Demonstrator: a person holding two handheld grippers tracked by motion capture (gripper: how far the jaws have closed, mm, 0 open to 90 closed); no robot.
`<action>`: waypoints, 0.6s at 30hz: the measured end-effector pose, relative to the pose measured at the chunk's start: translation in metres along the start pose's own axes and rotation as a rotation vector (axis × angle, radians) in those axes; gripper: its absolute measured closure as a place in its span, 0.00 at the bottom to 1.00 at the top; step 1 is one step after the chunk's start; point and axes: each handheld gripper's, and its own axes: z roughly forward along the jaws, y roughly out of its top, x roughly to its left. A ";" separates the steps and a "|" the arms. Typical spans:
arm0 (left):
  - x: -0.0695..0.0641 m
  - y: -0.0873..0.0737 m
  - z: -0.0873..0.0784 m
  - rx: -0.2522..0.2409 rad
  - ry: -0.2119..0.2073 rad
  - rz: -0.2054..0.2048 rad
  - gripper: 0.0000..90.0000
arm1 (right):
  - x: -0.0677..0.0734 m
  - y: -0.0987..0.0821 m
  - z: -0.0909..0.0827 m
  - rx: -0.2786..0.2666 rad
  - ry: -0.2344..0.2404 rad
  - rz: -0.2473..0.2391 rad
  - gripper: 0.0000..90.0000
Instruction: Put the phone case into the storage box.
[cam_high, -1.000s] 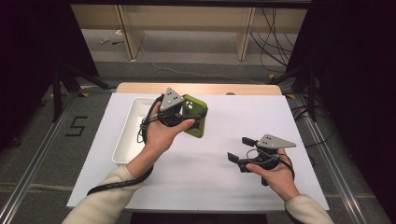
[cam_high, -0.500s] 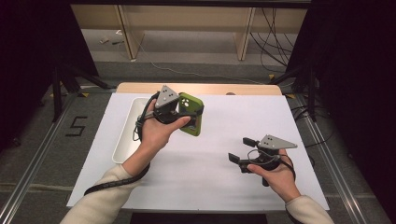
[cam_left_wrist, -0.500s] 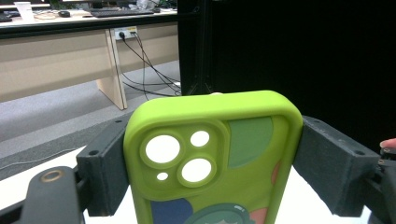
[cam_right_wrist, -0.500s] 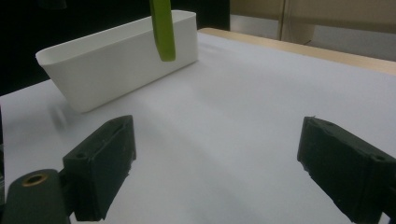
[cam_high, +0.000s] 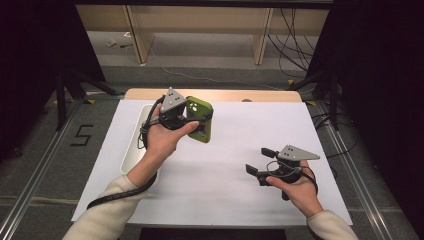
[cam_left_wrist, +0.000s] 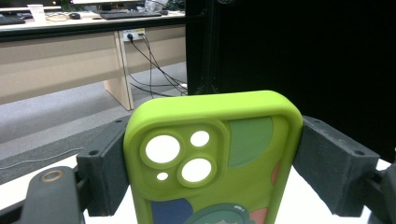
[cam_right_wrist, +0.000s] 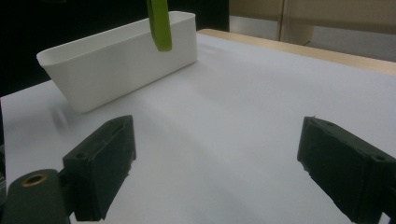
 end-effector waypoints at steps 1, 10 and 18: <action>0.000 0.000 0.000 0.001 0.004 0.000 0.20 | 0.000 0.000 0.000 0.000 0.000 0.001 0.14; 0.005 0.001 -0.003 -0.003 0.016 -0.003 0.20 | 0.000 0.000 -0.002 -0.003 -0.002 0.002 0.14; 0.011 0.004 -0.008 -0.011 0.033 -0.005 0.20 | -0.001 -0.001 -0.003 -0.004 -0.005 0.004 0.14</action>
